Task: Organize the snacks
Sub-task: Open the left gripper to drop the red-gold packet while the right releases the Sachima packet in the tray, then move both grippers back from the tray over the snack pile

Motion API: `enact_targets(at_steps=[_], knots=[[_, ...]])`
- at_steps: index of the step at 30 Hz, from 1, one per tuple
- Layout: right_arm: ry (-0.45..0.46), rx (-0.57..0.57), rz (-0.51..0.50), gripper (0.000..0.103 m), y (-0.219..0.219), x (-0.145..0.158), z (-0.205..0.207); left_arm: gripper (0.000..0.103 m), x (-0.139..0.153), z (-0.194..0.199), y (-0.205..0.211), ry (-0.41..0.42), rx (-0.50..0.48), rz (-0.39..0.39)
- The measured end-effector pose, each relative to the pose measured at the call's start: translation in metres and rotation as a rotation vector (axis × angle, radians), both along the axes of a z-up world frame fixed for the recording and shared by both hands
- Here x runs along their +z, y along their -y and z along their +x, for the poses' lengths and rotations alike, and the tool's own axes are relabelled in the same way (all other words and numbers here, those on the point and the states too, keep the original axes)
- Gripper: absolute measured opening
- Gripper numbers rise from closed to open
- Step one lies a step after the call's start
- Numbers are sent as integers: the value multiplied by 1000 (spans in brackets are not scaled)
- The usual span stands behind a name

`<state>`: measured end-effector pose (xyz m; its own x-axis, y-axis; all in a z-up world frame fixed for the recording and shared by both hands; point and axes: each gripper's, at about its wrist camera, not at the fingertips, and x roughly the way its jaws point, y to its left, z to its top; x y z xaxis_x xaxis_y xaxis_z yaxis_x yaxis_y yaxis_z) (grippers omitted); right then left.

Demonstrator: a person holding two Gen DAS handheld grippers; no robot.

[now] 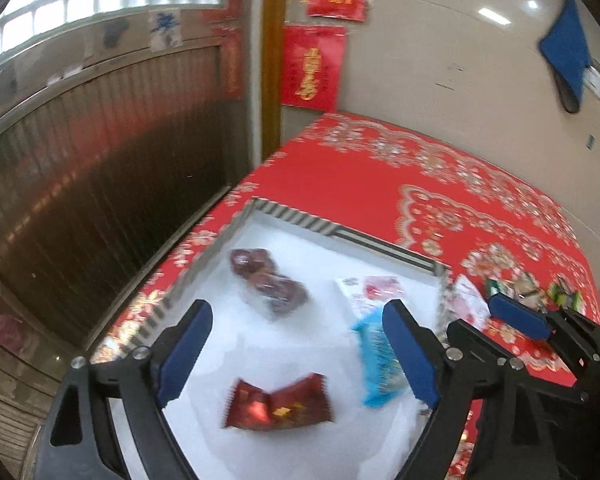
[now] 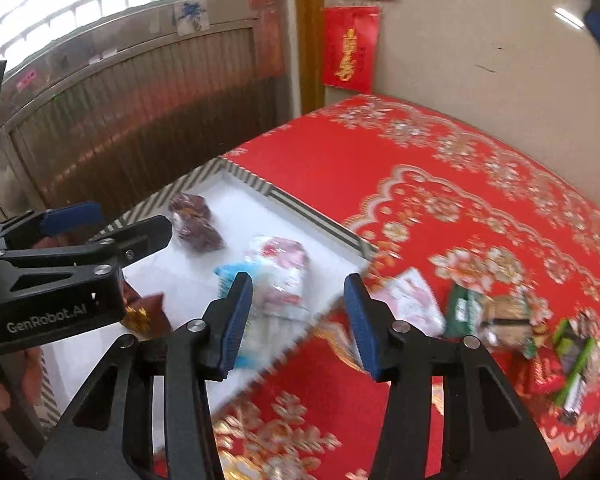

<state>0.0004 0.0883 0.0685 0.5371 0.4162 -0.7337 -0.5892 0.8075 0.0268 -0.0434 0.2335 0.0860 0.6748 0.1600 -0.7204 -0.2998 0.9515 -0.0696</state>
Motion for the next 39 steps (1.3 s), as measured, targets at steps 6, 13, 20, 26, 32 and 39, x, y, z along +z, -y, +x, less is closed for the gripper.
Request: enact_targets(at_steps=[6,13,20,26,32,39], knots=[[26,-95,-29,48,45,2,-6,90,0,4,42,-6,-94,-10],[26,-228,-42,48,109,1,-7,90,-2,9,102,-17,-215,-31],[7,-359,-47,48,177,-6,-9,90,-13,19,164,-51,-318,-36],[6,-453,-58,48,229,-8,-13,90,-16,25,214,-65,-394,-22],[6,-533,-59,48,276,-6,-17,90,-17,29,256,-73,-459,-14],[16,-608,-67,48,316,-4,-22,90,-18,31,291,-76,-509,-1]])
